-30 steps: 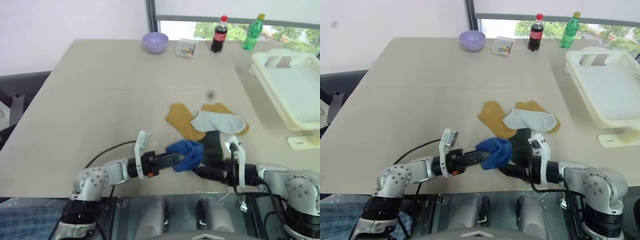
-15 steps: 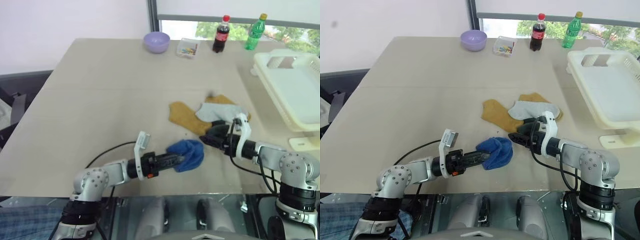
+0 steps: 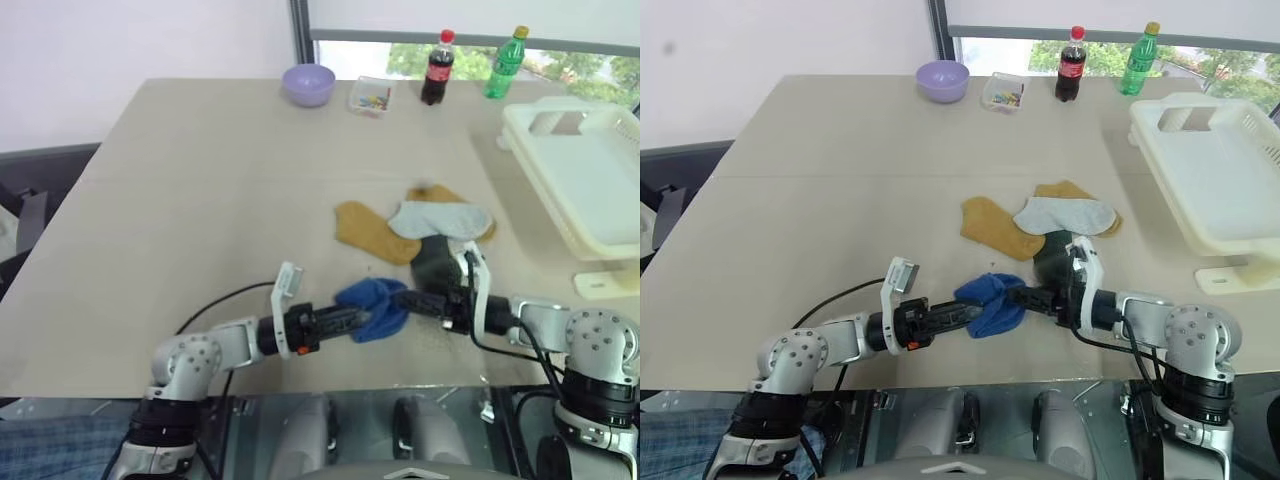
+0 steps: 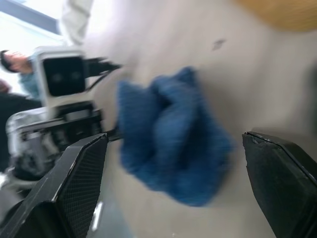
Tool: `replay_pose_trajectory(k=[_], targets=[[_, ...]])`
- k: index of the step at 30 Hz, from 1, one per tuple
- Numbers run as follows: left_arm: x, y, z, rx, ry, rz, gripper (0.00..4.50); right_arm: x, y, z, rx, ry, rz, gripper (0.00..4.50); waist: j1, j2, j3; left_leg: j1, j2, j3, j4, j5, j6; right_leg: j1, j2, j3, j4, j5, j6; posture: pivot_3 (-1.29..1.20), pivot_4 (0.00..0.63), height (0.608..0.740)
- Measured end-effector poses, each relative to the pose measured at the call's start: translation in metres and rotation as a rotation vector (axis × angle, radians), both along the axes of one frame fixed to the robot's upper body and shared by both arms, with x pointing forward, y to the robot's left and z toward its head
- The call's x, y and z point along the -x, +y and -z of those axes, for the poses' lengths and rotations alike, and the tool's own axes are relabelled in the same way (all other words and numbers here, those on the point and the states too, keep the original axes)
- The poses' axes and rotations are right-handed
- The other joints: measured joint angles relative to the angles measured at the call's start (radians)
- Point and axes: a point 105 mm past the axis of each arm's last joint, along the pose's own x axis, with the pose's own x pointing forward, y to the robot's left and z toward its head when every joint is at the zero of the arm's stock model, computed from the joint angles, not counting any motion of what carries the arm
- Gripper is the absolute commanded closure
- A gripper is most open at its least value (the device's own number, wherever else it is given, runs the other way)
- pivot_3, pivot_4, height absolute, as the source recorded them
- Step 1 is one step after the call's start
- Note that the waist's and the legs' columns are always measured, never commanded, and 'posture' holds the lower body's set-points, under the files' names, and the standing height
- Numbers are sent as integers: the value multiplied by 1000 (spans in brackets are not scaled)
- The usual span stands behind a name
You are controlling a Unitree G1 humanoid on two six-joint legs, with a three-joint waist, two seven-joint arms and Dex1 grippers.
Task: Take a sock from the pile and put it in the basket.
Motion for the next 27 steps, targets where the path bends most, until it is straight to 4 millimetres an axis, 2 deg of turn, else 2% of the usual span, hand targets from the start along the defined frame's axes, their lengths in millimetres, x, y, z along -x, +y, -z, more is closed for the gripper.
replay_pose_trajectory(k=[5, 13, 16, 21, 23, 27], targets=[[1, -2, 1, -2, -3, 5, 0, 1, 6, 6, 92, -5, -47, 64, 2, 0, 0, 0, -1, 0, 0, 0, 1, 0, -1, 0, -1, 0, 0, 0, 150, 733], [0, -2, 2, -1, -6, 2, 0, -1, 19, 7, 144, -44, -93, 64, 1, 0, 0, 0, -1, 0, 0, 0, 1, 0, -1, 0, 0, 0, 0, 0, 150, 733], [0, -3, 2, -1, -7, 0, 0, -4, 21, 7, 150, -52, -86, 891, 0, 0, 0, 0, 0, 0, 0, 0, 1, 0, -1, 0, 0, 0, 0, 0, 150, 733], [1, -3, 2, 3, -6, 0, 0, -5, 22, 12, 132, -16, -80, 3308, 2, 0, 0, 0, -1, 0, 0, 0, 1, 0, -1, 0, 0, 0, 0, 0, 150, 733], [1, -3, 2, 3, -7, -1, 0, -5, 21, 12, 128, -13, -79, 4425, 1, 0, 0, 0, -1, 0, 0, 0, 1, 0, -1, 0, -1, 0, 0, 0, 150, 733], [3, -1, 3, 5, -7, -4, 0, -3, 24, 13, 107, -2, -84, 4472, 1, 0, 0, 0, 0, 0, 0, 0, 1, 0, -1, 0, -1, 0, 0, 0, 150, 733]])
